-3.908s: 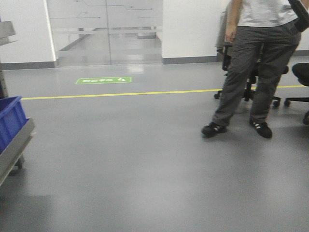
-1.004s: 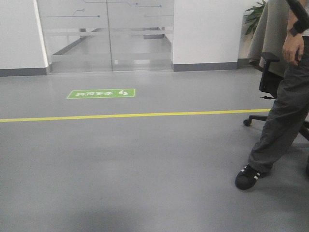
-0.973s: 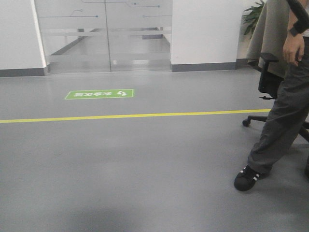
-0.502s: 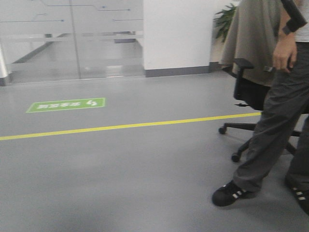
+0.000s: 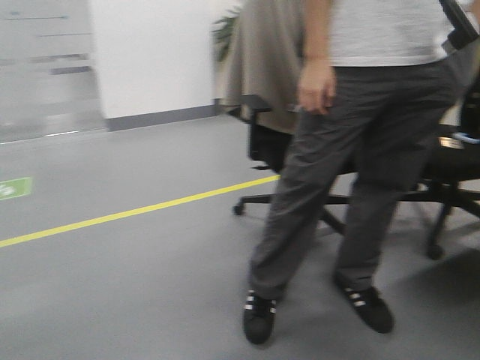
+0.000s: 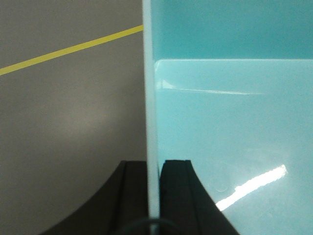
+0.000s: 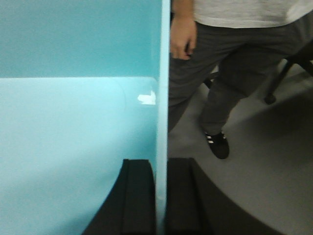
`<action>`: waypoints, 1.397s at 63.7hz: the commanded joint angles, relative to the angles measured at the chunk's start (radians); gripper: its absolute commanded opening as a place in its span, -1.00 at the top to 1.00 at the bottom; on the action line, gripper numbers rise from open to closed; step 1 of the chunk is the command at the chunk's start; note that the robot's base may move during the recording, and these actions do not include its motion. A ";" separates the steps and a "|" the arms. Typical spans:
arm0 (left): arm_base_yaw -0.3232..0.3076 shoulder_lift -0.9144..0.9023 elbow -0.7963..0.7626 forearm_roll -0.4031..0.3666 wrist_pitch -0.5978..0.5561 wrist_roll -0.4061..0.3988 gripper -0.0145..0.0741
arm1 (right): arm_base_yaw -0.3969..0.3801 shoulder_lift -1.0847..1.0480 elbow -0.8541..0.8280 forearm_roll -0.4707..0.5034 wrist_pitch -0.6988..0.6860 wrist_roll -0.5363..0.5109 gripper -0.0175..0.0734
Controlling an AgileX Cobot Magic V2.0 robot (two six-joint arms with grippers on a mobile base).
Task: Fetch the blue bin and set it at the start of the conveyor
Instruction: 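Hold the bin in both grippers while the base drives across the floor, then hold the bin while the base approaches the red-framed conveyor belt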
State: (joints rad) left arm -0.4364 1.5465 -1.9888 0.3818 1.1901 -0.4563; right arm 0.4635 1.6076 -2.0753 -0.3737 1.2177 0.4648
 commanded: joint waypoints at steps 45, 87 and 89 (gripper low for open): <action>-0.004 -0.009 -0.009 0.052 -0.039 0.003 0.92 | 0.002 -0.013 -0.015 -0.018 -0.036 -0.002 0.98; -0.004 -0.009 -0.009 0.052 -0.064 0.003 0.92 | 0.002 -0.013 -0.015 -0.018 -0.036 -0.002 0.98; -0.004 -0.009 -0.009 0.052 -0.064 0.003 0.92 | 0.002 -0.013 -0.015 -0.018 -0.036 -0.002 0.98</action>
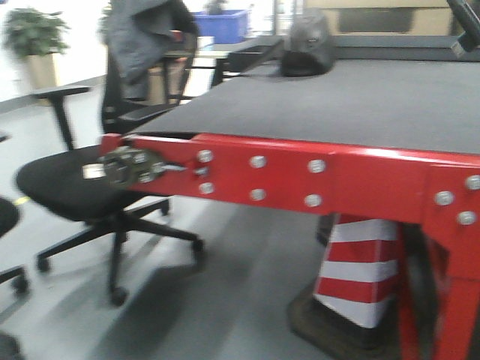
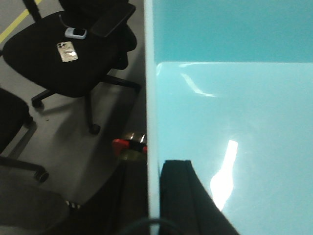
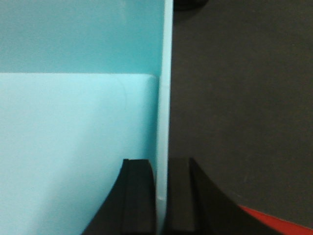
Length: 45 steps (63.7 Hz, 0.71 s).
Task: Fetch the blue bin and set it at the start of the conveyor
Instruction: 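Hold the bin while the base approaches the red-framed conveyor belt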
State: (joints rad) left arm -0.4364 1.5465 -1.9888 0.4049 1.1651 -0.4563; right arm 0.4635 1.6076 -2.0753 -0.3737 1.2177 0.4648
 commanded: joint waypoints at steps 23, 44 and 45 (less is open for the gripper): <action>-0.004 -0.009 -0.009 0.029 -0.039 0.003 0.92 | 0.002 -0.013 -0.015 -0.018 -0.036 -0.002 0.98; -0.004 -0.009 -0.009 0.029 -0.039 0.003 0.92 | 0.002 -0.013 -0.015 -0.018 -0.036 -0.002 0.98; -0.004 -0.009 -0.009 0.029 -0.039 0.003 0.92 | 0.002 -0.013 -0.015 -0.018 -0.036 -0.002 0.98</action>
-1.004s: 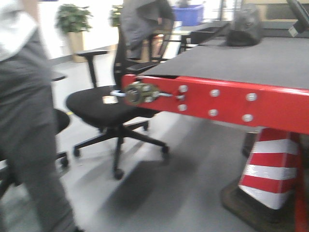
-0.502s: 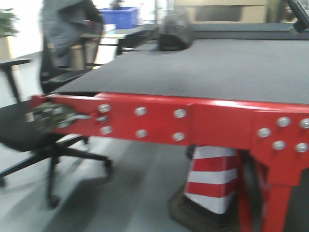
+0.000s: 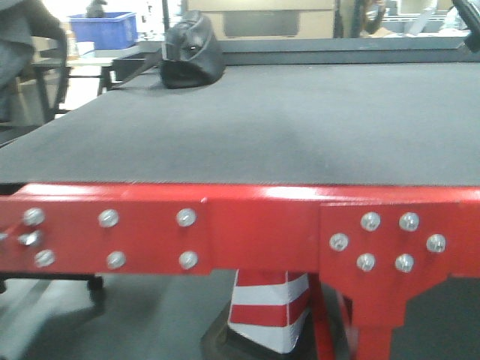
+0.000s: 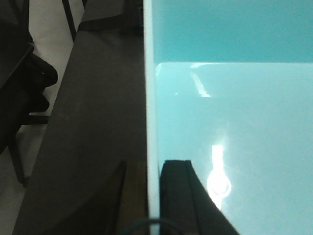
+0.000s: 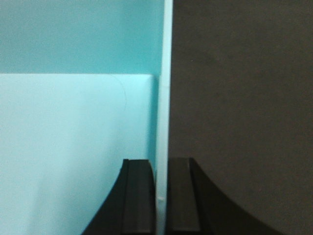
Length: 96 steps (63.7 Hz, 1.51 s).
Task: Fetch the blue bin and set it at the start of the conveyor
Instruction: 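Hold the bin while the base approaches the red-framed conveyor belt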
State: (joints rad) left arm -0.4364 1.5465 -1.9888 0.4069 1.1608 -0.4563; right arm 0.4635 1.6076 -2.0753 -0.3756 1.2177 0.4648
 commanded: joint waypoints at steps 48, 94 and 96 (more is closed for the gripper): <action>-0.004 -0.009 -0.009 0.027 -0.035 0.003 0.92 | 0.002 -0.013 -0.015 -0.016 -0.036 -0.002 0.98; -0.004 -0.009 -0.009 0.027 -0.035 0.003 0.92 | 0.002 -0.013 -0.015 -0.016 -0.036 -0.002 0.98; -0.004 -0.009 -0.009 0.027 -0.035 0.003 0.92 | 0.002 -0.013 -0.015 -0.016 -0.036 -0.002 0.98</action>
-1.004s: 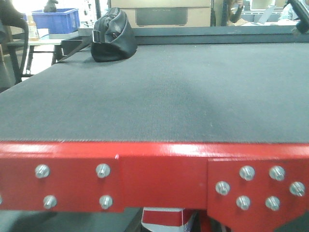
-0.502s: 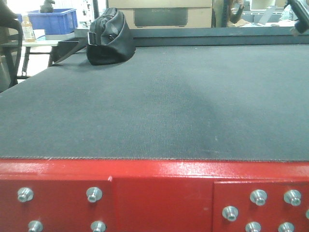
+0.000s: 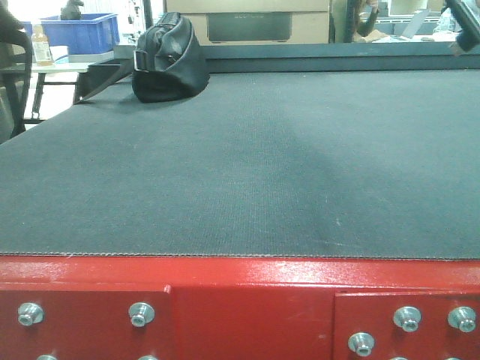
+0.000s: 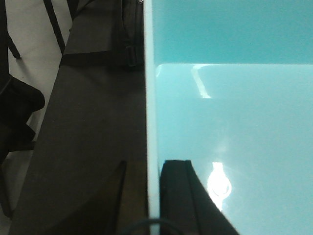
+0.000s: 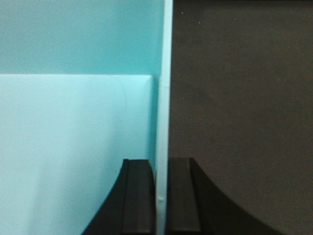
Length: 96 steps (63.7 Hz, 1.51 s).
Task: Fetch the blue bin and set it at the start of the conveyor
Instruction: 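Hold the bin while the base approaches the red-framed conveyor belt, then lower the light-blue bin onto the near end of the conveyor belt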
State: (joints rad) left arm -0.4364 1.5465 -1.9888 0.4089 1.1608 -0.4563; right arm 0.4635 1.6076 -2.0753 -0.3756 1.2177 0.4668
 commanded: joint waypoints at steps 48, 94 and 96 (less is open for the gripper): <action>-0.004 0.050 0.109 -0.044 -0.141 -0.061 0.92 | -0.005 0.038 0.133 -0.018 -0.101 0.108 0.98; 0.054 0.225 0.468 -0.111 -0.499 -0.105 0.92 | -0.015 0.254 0.475 -0.018 -0.468 0.232 0.98; 0.054 0.235 0.468 -0.111 -0.499 -0.105 0.92 | -0.015 0.261 0.475 -0.018 -0.468 0.232 0.98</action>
State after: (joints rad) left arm -0.3544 1.7669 -1.5133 0.3692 0.7685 -0.5512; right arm 0.4254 1.8529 -1.5943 -0.4317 0.8652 0.6908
